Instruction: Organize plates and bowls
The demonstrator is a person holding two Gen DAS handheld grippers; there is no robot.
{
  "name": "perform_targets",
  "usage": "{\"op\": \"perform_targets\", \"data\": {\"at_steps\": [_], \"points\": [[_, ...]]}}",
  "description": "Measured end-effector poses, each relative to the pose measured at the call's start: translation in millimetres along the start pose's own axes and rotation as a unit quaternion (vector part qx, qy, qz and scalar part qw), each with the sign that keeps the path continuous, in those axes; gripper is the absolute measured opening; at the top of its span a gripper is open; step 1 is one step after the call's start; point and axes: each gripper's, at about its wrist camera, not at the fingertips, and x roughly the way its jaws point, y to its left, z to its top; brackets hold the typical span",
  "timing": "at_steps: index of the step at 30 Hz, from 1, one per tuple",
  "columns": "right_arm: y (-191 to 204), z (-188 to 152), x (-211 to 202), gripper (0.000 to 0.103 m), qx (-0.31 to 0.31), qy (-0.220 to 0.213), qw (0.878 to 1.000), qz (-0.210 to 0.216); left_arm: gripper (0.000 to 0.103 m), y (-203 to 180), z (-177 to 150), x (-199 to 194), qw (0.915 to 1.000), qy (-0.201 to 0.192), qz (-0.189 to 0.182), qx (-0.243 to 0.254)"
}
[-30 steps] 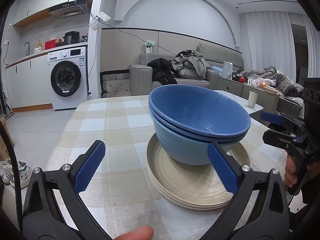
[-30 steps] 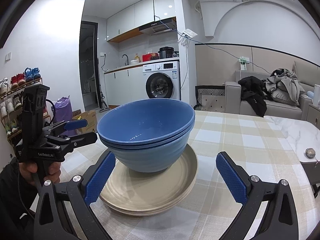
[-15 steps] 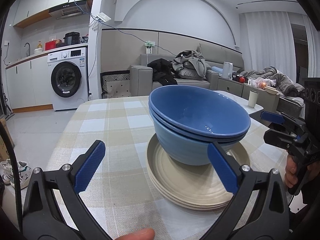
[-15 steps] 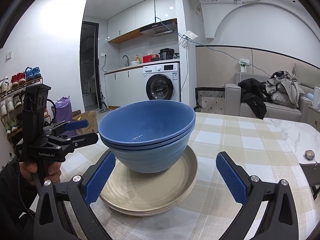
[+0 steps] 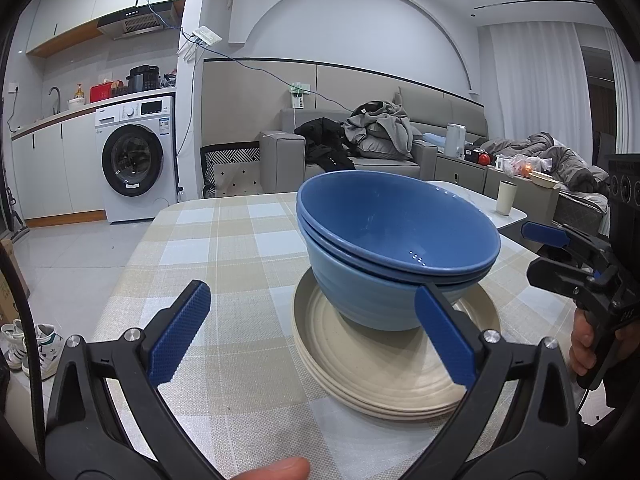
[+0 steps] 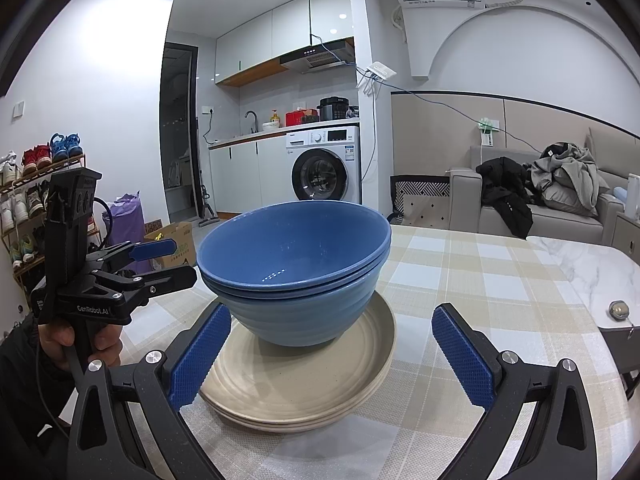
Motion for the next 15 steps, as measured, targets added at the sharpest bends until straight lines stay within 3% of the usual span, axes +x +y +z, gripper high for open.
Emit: {"op": "perform_targets", "data": {"at_steps": [15], "points": [[0.1, -0.3, 0.1, 0.103, 0.0, 0.0, 1.0, 0.0, 0.102, 0.1, -0.9, 0.7, 1.0, -0.001, 0.0, 0.001]]}}
